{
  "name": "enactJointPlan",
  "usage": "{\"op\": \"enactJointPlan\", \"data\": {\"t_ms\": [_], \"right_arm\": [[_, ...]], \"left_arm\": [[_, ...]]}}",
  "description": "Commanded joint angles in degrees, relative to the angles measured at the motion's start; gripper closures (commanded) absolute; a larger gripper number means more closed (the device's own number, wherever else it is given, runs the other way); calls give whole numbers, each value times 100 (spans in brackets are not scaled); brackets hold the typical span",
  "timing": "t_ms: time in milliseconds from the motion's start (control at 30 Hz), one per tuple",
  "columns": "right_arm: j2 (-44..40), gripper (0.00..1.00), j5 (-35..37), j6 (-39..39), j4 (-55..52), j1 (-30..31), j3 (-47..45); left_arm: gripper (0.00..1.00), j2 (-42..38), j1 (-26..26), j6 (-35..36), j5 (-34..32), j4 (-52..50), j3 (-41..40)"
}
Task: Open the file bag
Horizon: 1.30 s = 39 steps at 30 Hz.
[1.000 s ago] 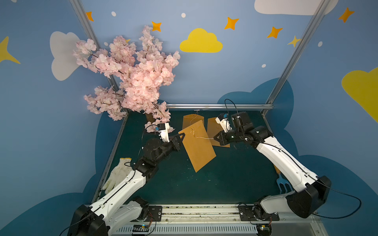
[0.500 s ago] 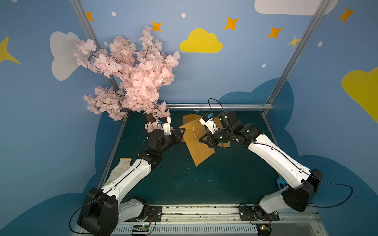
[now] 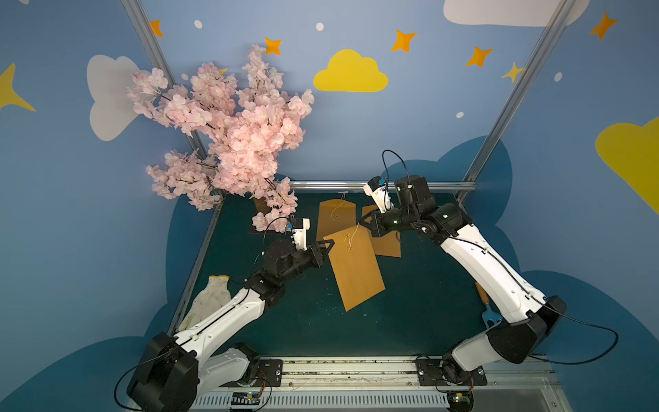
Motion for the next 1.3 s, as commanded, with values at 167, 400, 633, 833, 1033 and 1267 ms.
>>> {"op": "enactJointPlan", "data": {"t_ms": [167, 400, 633, 833, 1033, 1267], "right_arm": [[-363, 100, 235, -101, -87, -354, -536], [-432, 100, -70, -56, 58, -449, -687], [-385, 100, -142, -69, 40, -458, -304], [-278, 100, -10, -146, -83, -530, -122], [-305, 100, 54, -180, -107, -653, -354], [-625, 100, -66, -198, -55, -704, -1059]], "left_arm": [[97, -533, 11, 68, -167, -86, -151], [98, -622, 20, 188, -220, -554, -11], [98, -173, 20, 204, 275, -645, 170], [97, -22, 7, 266, 587, -620, 251], [97, -373, 28, 278, 216, -685, 120], [97, -714, 353, 206, 11, -613, 124]]}}
